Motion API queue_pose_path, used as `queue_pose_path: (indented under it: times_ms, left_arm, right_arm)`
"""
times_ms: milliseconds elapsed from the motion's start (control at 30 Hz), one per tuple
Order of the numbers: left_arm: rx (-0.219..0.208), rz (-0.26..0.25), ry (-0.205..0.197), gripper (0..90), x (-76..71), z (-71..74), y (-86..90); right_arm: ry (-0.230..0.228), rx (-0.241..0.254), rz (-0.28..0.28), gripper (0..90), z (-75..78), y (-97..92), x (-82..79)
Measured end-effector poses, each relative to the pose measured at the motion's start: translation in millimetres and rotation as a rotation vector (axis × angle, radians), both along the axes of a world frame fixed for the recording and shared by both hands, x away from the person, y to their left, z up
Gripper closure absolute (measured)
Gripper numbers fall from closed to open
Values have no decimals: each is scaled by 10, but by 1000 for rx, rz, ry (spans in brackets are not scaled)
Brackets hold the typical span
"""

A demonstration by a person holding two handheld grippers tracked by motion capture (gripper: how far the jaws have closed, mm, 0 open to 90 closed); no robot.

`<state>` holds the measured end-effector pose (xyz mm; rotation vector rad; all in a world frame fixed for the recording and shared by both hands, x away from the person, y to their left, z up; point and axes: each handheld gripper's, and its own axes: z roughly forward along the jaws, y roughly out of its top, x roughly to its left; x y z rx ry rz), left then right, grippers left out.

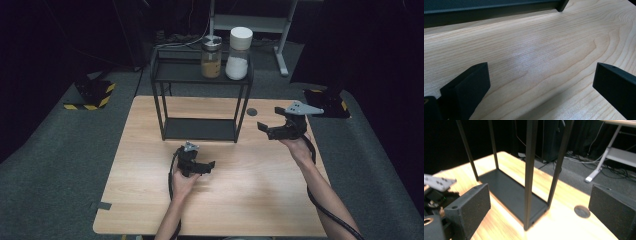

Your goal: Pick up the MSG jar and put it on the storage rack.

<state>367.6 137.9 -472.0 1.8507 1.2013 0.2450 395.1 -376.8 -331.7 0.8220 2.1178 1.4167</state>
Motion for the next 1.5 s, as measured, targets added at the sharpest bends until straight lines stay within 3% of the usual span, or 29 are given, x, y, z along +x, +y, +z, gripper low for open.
queue_pose_path:
  times_ms: [267, 500, 700, 800, 967, 1133, 1500]
  left_arm:
    - [2, 1, 0, 11, -1, 2, -5]
    - [2, 1, -1, 10, -2, 1, -7]
    - [1, -3, -1, 8, 3, 0, -2]
    - [1, -6, -1, 6, 5, 0, -1]
    - [1, -6, -1, 6, 5, 0, -1]
    - [3, -3, -2, 6, 2, 0, -10]
    - [5, -3, -2, 8, 1, 2, -13]
  right_arm:
    - [68, -4, -26, 37, -318, -39, -23]
    - [99, -1, -39, 38, -526, -67, -46]
    - [109, -26, -56, 45, -720, -50, -66]
    - [138, -26, -66, 47, -886, -41, -72]
    - [167, -48, -78, 47, -1032, -7, -78]
    - [194, -75, -87, 48, -1158, 23, -87]
    - [219, -81, -99, 50, -1306, 18, -125]
